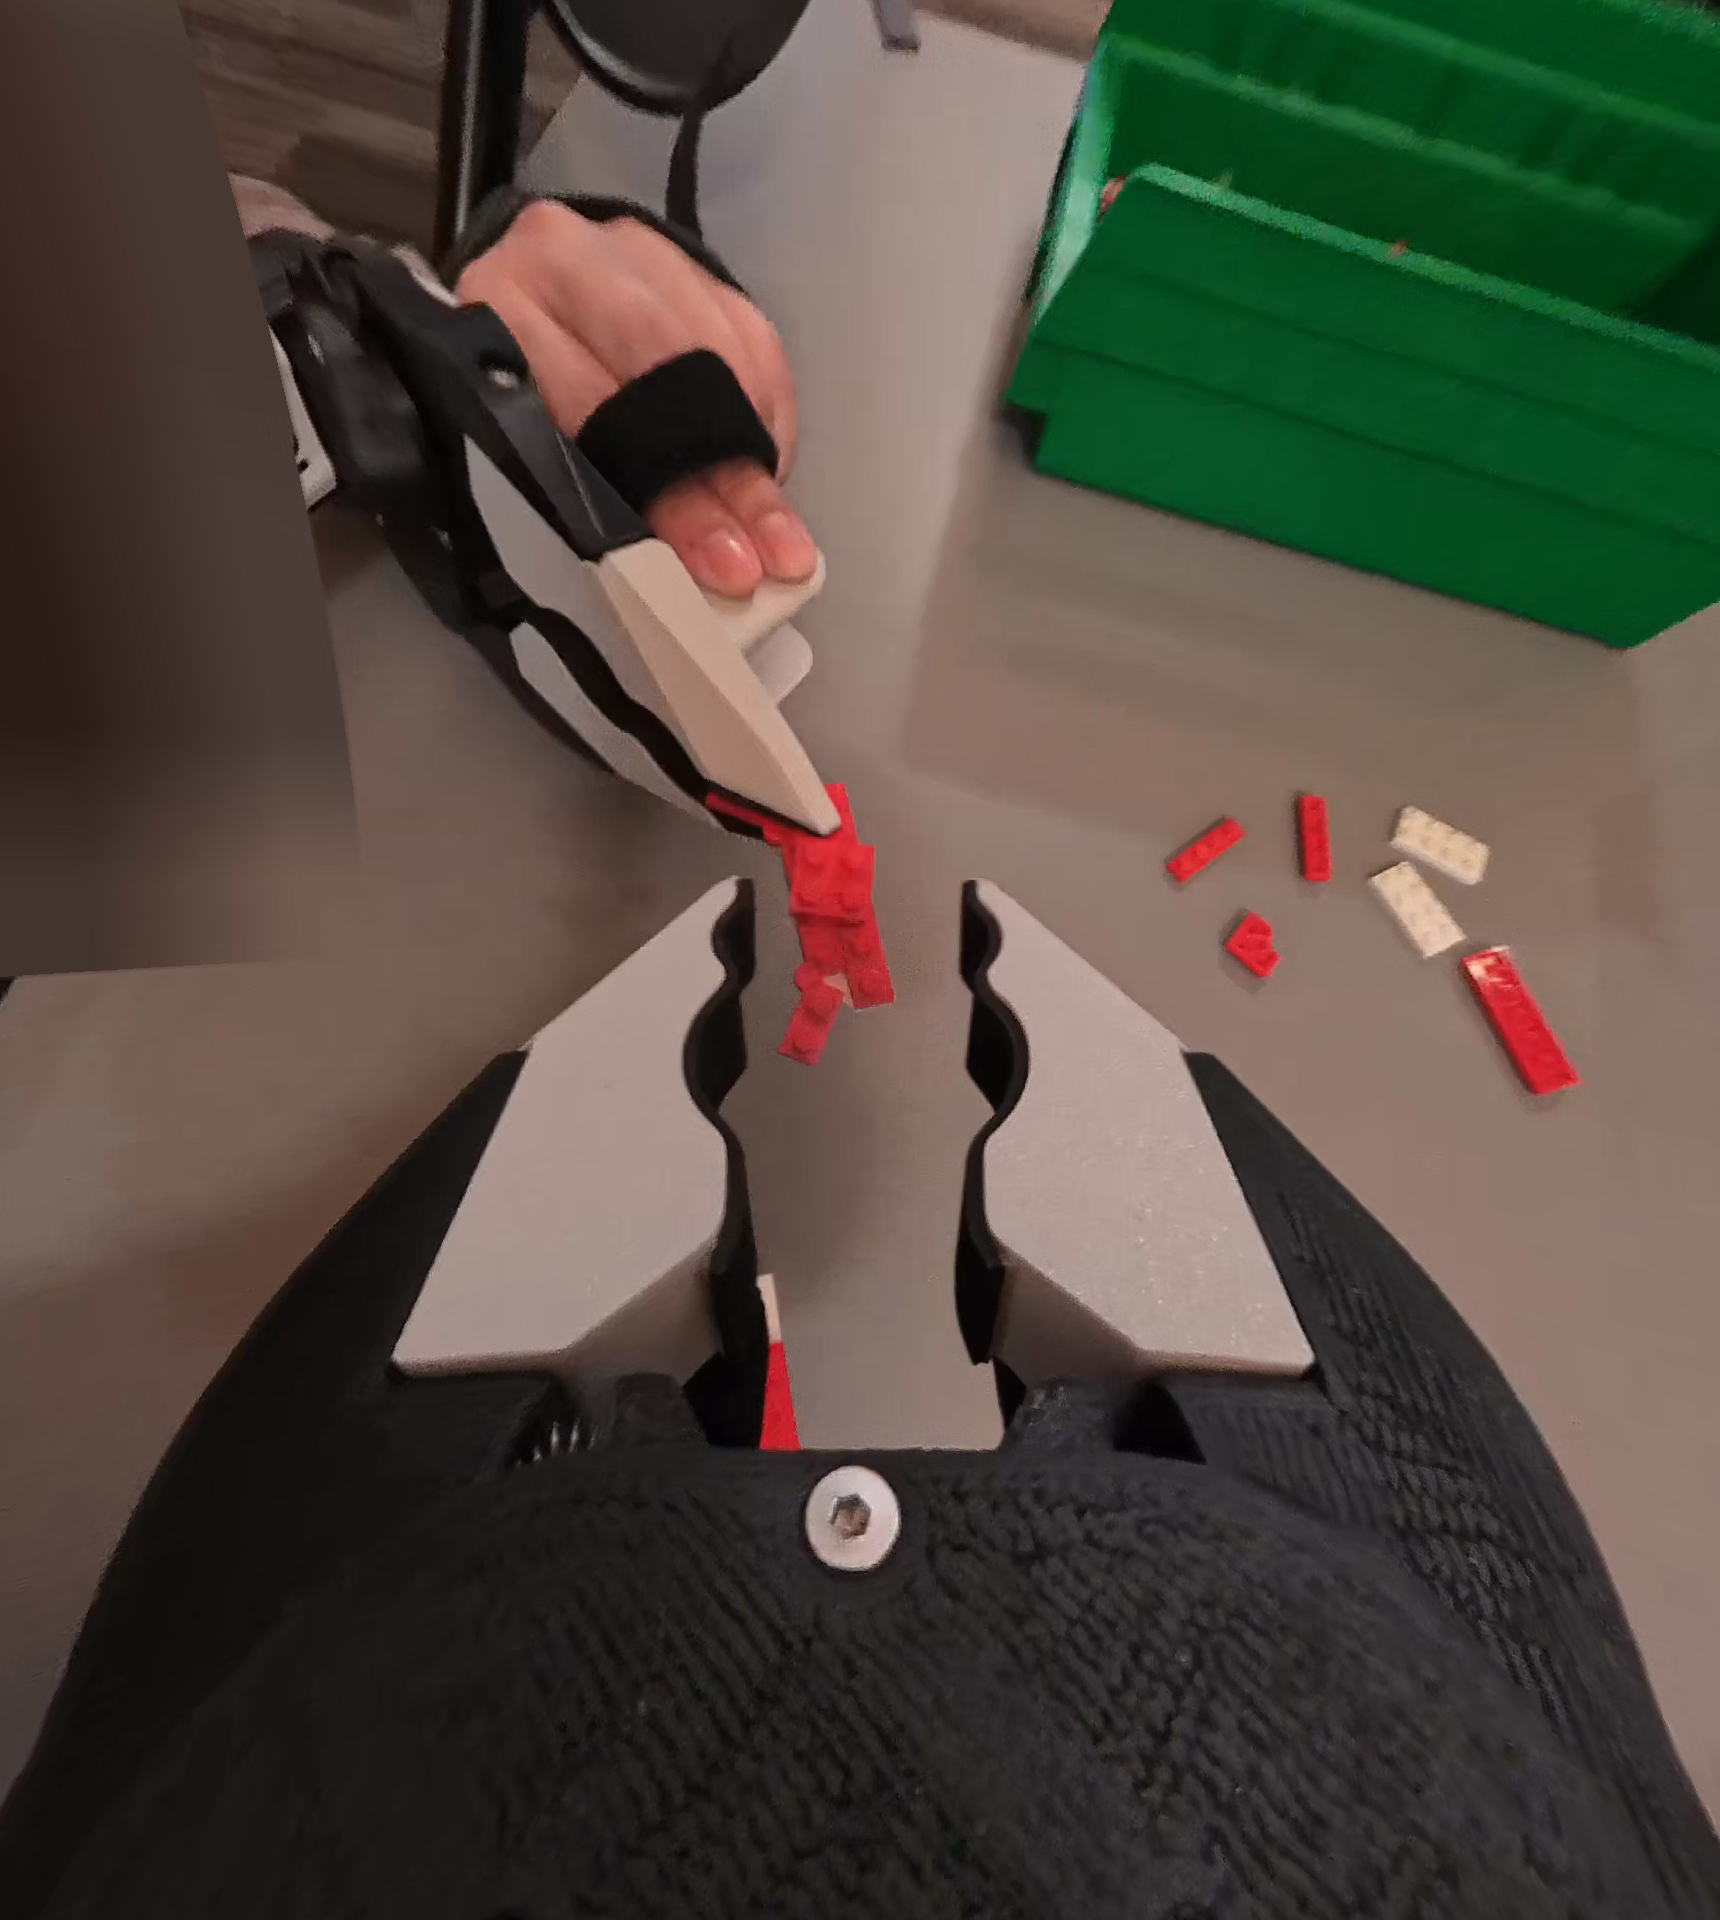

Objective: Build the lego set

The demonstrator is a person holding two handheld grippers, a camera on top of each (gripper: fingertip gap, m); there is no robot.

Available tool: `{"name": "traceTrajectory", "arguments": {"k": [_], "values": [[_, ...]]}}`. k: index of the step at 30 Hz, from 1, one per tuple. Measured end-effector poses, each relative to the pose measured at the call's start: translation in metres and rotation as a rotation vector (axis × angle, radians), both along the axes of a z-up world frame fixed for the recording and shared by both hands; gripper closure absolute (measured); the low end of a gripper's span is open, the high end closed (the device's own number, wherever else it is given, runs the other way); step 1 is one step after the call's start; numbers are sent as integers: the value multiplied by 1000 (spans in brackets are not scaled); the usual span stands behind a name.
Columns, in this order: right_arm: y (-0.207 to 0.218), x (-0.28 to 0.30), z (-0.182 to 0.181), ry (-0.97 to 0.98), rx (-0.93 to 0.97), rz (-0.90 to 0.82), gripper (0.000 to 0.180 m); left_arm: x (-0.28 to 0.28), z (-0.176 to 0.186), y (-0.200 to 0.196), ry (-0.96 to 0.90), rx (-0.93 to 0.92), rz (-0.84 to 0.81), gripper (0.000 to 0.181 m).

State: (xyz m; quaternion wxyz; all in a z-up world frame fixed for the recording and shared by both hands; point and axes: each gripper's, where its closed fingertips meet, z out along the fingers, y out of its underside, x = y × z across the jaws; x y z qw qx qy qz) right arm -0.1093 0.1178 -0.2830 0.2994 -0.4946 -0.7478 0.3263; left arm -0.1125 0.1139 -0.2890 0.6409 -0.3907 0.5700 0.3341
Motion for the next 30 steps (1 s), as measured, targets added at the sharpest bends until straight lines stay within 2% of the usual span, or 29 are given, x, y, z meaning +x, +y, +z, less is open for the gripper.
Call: {"name": "traceTrajectory", "arguments": {"k": [5, 10, 15, 22, 30], "values": [[-7, 2, 0, 102, 210, -70, 132, -3, -3, 3, 0, -22, 17, 175], [1, -2, -14, 106, 752, -163, 133, -4, -5, 5, 2, -30, 22, 175], [2, -9, -17, 126, 1051, -205, 139, -4, -5, 4, -2, -34, 22, 175], [9, -12, -21, 112, 1204, -233, 149, -4, -5, 4, -19, -44, 20, 175], [10, -12, -18, 150, 1244, -245, 166, -1, -6, 1, -52, -81, -17, 175]]}}
